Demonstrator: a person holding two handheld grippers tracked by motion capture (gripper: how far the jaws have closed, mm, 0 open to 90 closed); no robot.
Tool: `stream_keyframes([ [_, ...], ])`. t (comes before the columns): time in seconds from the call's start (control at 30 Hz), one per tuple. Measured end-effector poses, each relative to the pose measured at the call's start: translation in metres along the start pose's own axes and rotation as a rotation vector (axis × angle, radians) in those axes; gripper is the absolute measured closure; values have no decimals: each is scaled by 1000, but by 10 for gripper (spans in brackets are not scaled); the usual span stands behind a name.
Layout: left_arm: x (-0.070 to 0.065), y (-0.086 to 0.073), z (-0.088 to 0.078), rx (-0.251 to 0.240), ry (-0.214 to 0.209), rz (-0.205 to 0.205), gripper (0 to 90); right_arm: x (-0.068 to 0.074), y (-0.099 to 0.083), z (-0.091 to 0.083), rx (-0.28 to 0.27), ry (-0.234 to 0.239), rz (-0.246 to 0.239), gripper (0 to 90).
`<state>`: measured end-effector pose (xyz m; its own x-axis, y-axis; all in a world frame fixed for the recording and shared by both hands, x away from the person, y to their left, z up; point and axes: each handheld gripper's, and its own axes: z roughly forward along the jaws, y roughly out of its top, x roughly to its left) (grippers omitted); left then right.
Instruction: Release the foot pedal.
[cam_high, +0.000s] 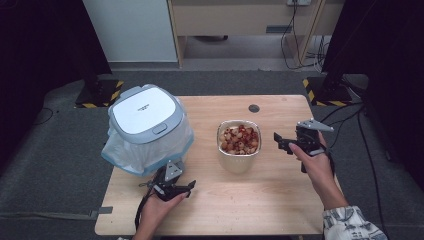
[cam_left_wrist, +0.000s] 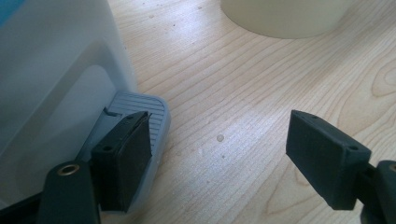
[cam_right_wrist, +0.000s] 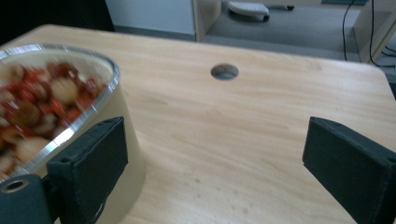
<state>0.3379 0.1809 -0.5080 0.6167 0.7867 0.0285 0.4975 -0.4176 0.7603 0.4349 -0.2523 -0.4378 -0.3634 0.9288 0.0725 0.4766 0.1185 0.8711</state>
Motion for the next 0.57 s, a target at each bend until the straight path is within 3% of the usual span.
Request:
stream_keyframes([
  [0.3, 0, 0, 1, 4, -2, 1, 209, -3, -35, 18, 76, -38, 23, 87],
  [0.4, 0, 0, 1, 5, -2, 4, 208, -2, -46, 25, 123, -35, 24, 79],
  [0.57, 0, 0, 1, 3, -1, 6, 208, 3, -59, 34, 154, -30, 43, 78],
])
